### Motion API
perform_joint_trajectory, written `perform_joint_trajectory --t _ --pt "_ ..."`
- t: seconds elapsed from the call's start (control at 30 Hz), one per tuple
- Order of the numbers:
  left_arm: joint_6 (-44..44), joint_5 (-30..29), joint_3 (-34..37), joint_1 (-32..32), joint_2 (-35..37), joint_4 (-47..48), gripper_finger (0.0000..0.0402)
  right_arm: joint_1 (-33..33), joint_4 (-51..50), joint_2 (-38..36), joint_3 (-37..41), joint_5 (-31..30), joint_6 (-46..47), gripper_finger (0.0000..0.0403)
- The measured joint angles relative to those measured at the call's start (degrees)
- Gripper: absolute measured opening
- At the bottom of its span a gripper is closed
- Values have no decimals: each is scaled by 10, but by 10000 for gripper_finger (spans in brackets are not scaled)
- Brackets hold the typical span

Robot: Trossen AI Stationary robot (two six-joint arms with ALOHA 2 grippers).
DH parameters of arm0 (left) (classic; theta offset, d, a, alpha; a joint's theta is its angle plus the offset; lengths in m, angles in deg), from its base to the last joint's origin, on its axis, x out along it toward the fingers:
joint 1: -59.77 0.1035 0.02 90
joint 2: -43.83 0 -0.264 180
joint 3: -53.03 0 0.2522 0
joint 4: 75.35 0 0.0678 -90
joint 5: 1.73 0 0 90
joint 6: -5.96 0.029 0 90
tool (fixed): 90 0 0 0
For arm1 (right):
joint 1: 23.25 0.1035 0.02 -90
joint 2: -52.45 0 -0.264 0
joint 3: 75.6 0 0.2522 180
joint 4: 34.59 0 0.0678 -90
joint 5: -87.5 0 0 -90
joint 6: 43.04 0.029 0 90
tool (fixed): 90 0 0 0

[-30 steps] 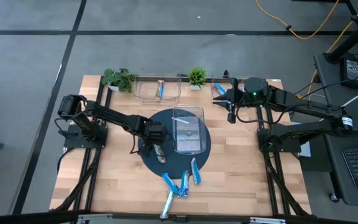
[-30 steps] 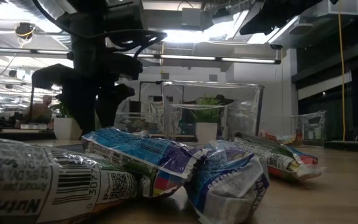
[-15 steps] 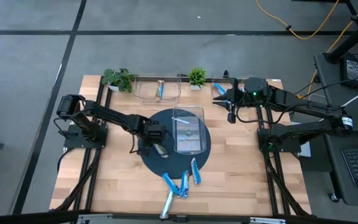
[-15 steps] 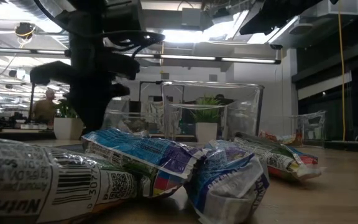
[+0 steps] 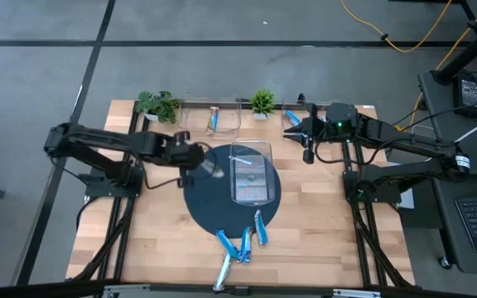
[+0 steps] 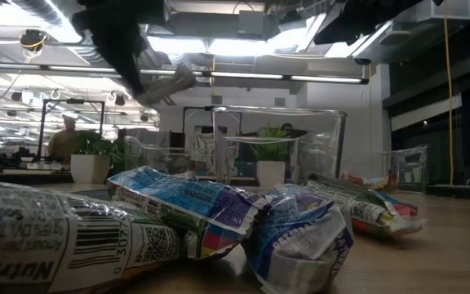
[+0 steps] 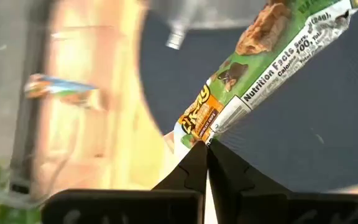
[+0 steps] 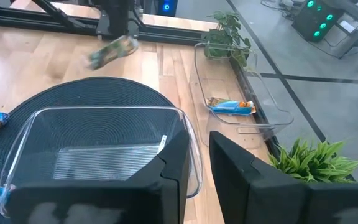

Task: Pick and place Granola Bars by type
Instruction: Put the yellow granola bar into the top left transparent bin

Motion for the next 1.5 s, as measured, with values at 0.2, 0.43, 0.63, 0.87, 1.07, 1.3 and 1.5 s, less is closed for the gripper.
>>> perform_joint_trajectory --t 0.2,0.43,0.63,0.87,1.07,1.3,1.5 --pt "-43 -16 0 28 33 -3 2 0 14 0 0 0 -2 68" --pt "-58 -19 0 68 38 -15 2 0 19 0 0 0 -2 68" --pt "-39 -22 -33 149 37 -17 3 0 19 0 0 0 -1 68" --pt "46 -51 -131 267 24 -17 2 0 19 0 0 0 -15 68" --pt "89 -38 -155 313 8 -17 2 0 19 0 0 0 -18 68" --pt "93 -13 -155 353 -46 -52 2 0 18 0 0 0 -17 68" --pt "118 -11 -155 371 -117 -92 2 0 16 0 0 0 -16 68"
